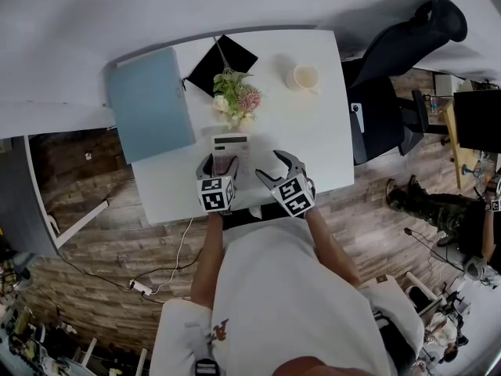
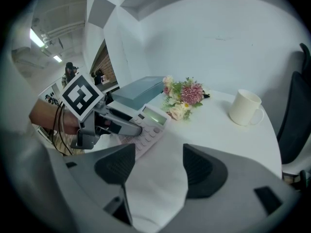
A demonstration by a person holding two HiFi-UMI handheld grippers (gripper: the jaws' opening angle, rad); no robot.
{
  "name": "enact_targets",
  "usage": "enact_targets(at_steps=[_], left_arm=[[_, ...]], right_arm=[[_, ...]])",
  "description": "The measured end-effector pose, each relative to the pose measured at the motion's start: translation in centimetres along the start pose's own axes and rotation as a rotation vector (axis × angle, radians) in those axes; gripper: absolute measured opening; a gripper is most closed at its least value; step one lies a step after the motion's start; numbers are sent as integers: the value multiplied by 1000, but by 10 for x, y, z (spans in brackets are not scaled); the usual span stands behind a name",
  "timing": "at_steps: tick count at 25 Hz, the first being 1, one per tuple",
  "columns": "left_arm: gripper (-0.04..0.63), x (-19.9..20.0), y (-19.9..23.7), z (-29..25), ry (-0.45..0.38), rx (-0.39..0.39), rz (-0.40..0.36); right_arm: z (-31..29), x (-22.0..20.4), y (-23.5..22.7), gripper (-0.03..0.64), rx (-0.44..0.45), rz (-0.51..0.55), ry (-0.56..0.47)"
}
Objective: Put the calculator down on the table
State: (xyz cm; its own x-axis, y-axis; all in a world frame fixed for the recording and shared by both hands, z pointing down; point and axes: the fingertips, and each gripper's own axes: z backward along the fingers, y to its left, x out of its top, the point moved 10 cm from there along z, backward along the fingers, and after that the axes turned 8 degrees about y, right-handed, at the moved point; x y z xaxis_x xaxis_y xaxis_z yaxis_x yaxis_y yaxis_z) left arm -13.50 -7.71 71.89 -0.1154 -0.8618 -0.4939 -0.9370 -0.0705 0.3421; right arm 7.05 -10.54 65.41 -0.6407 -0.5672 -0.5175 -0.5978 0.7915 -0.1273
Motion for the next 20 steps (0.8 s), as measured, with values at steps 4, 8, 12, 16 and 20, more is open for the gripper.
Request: enact_targets(at_steps=[4, 8, 12, 16, 20], left_arm=[[333, 1, 0, -1, 0, -2, -14], [331, 2, -1, 4, -21, -13, -26], [333, 6, -2, 17, -70, -26, -64], [333, 16, -7, 30, -128, -38, -134], [334, 31, -11, 46, -194, -41, -210]], right_arm=[[0, 2, 1, 311, -4, -1, -4], [3, 3, 5, 310, -12, -3, -14], [7, 6, 9, 302, -35, -14, -35], [13, 11, 10, 301, -70, -20, -74], [20, 21, 13, 304, -107, -17, -123]])
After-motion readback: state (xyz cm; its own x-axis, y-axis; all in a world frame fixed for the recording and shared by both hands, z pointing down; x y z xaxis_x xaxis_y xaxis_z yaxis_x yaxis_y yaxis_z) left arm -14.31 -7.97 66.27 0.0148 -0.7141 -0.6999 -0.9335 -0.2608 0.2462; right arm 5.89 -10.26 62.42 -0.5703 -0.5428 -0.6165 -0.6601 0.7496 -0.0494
